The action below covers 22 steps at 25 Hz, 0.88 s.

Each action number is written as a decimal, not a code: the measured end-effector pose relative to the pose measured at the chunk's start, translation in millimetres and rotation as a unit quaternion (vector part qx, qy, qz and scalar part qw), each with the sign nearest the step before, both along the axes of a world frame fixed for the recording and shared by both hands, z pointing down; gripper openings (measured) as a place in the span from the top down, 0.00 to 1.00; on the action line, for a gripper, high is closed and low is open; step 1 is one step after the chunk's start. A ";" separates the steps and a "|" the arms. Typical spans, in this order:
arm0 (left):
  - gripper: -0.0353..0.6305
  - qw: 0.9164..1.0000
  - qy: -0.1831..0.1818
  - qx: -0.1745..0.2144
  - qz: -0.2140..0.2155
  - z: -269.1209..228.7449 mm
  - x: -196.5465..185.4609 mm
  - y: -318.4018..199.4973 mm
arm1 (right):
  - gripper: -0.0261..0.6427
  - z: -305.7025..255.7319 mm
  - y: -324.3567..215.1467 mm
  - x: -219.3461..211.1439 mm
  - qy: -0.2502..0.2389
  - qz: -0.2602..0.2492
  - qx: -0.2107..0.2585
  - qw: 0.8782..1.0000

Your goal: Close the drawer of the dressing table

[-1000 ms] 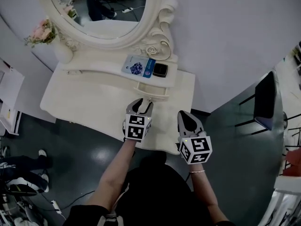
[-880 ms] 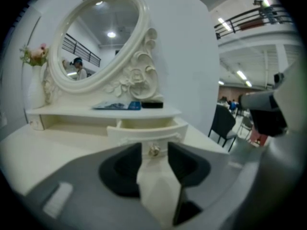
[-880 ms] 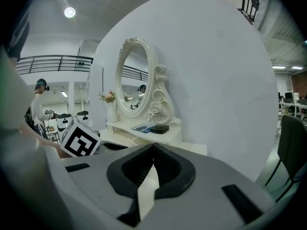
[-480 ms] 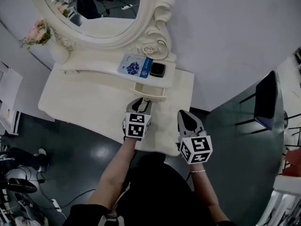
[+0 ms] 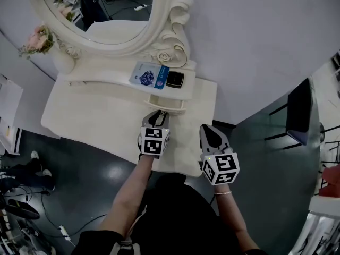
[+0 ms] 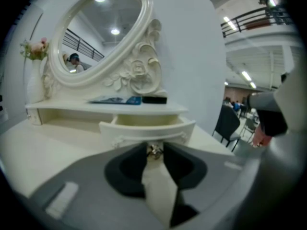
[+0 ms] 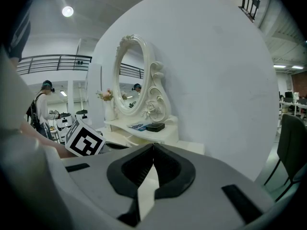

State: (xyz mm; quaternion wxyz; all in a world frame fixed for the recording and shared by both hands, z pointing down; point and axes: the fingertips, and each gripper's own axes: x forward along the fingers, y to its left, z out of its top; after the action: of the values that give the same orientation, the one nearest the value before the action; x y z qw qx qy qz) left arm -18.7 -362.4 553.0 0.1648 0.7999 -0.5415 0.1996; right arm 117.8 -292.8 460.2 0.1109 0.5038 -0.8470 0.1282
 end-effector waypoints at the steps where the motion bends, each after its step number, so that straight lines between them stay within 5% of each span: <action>1: 0.78 1.000 0.000 0.000 -0.001 -0.1 0.5 -1.4 | 0.95 0.0 -0.5 0.5 0.000 0.001 0.000 1.000; 22: 0.78 1.000 -0.004 -0.003 0.004 0.8 6.8 -31.1 | 0.95 1.6 -7.2 7.0 -0.002 0.006 0.001 1.000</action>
State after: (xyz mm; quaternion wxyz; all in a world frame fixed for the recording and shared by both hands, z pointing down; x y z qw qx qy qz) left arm -11.8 -393.5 553.8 0.1640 0.8007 -0.5385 0.2048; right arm 124.8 -300.0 461.8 0.1079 0.5086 -0.8445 0.1286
